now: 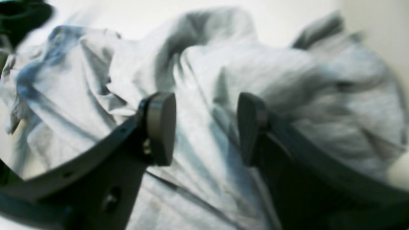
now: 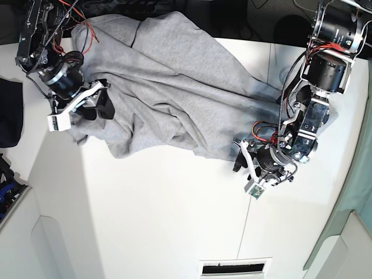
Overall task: Layout the t-shirt on the table in an organized manner, then fold the t-shirt properly
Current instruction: 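Move the left gripper inward and grasp a fold of the shirt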
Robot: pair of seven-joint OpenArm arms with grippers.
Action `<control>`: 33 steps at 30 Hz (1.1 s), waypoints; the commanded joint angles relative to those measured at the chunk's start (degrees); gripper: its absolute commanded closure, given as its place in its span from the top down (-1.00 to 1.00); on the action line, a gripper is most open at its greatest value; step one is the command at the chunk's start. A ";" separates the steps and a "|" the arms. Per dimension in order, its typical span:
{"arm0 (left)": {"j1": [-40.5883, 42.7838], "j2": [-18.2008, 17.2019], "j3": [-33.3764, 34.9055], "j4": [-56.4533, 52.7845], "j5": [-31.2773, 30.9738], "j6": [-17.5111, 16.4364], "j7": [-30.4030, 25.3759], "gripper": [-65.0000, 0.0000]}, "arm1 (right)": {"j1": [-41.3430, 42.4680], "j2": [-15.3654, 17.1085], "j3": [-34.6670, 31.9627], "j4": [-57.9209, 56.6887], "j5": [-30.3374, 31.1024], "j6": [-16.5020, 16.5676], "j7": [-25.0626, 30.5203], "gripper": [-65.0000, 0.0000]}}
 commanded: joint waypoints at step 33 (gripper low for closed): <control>-3.96 -0.22 15.23 -5.99 7.30 4.92 -1.79 -0.65 | 0.68 -1.20 0.20 -15.02 -2.32 0.42 2.93 -0.05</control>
